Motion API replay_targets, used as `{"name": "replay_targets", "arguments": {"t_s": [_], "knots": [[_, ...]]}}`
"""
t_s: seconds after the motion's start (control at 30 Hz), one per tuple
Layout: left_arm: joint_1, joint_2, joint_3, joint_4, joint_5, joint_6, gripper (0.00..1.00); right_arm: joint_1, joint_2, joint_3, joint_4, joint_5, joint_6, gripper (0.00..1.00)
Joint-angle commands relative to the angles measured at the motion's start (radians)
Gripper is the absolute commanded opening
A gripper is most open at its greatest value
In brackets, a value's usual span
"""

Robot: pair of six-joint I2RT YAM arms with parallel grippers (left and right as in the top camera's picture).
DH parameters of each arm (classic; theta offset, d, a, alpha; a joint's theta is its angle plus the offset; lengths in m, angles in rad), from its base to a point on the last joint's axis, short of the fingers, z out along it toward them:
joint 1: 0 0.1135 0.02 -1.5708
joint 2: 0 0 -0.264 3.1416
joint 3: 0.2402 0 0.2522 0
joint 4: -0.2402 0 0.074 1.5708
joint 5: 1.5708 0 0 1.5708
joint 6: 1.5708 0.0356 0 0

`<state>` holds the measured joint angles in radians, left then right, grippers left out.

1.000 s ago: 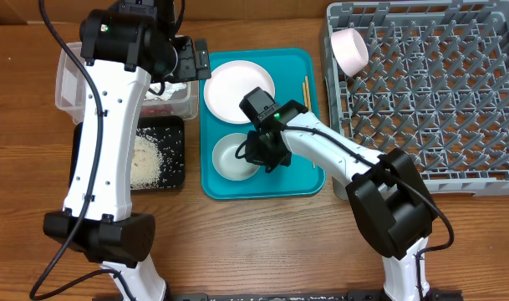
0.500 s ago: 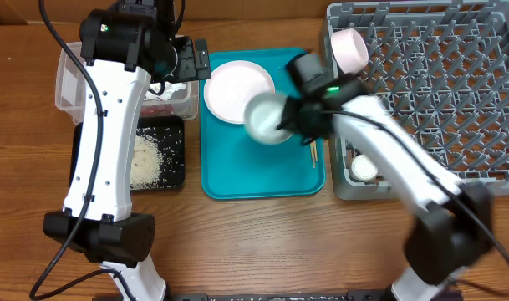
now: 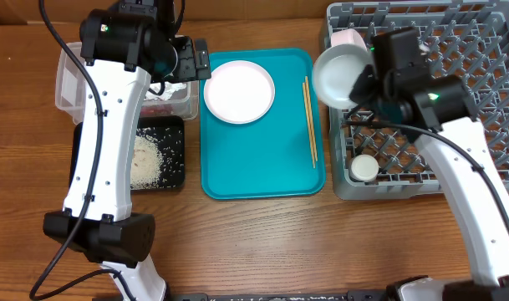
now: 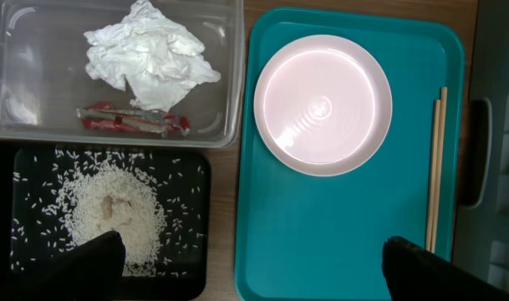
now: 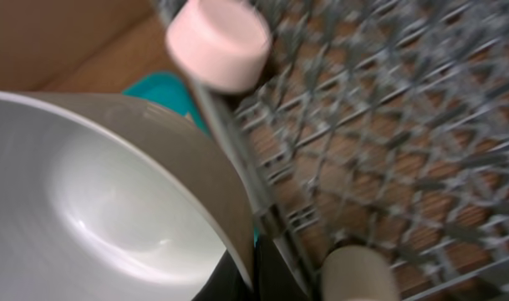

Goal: Sort waste into correct bins and load items into the dishwasher
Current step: 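Carry the white bowl right over the dish rack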

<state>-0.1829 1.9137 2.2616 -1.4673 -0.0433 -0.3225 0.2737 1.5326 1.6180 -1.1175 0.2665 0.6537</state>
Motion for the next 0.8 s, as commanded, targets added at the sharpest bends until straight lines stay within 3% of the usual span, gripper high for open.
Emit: {"name": "replay_targets", "arguments": {"t_s": [0.0,0.27,0.4,0.77], "knots": [[0.001,-0.005,0.016,0.002,-0.016,-0.007,1.0,-0.005,-0.058,0.02,0.009,0.261,-0.006,0.04],[0.001,-0.004,0.016,0.002,-0.016,-0.007,1.0,-0.005,0.006,0.019,0.005,0.719,-0.01,0.04],[0.001,-0.005,0.016,0.002,-0.016,-0.007,1.0,-0.005,0.086,0.019,0.016,0.766,-0.087,0.04],[0.001,-0.005,0.016,0.002,-0.016,-0.007,1.0,0.0,0.33,0.019,0.035,0.844,-0.086,0.04]]}}
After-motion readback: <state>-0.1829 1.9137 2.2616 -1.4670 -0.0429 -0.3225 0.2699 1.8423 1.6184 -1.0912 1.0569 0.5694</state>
